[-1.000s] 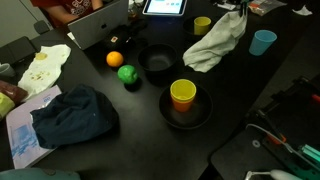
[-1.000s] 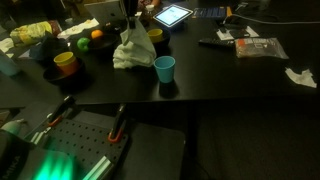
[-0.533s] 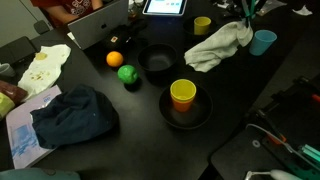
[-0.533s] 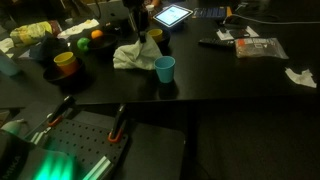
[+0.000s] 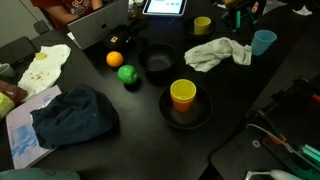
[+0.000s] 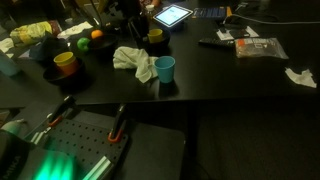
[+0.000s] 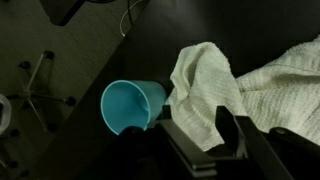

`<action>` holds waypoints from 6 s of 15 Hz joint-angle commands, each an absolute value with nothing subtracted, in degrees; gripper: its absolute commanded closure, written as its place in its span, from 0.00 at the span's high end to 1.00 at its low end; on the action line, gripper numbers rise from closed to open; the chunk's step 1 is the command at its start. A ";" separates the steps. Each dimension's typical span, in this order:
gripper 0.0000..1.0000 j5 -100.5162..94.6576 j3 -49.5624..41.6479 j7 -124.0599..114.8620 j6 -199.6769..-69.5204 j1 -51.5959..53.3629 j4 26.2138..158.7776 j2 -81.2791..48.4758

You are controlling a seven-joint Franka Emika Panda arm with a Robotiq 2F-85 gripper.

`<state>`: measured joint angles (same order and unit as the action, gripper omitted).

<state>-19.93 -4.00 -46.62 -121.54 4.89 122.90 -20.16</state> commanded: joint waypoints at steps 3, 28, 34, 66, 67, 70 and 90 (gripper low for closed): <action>0.98 -19.08 -0.53 -40.14 -126.65 7.35 129.16 -15.90; 1.00 -11.65 2.32 -0.20 -157.00 7.05 135.84 -22.74; 0.74 -12.44 1.72 0.78 -159.87 6.90 135.57 -25.60; 0.00 6.16 8.45 -0.51 -168.19 1.79 136.67 -24.83; 0.00 6.71 8.50 -1.24 -166.07 1.69 136.28 -24.90; 0.01 9.18 10.42 -0.95 -161.01 -0.55 134.93 -25.70; 0.01 31.03 10.34 9.42 -131.34 -4.33 127.58 -9.34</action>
<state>31.54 12.61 10.71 -133.63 -6.68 127.24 -14.56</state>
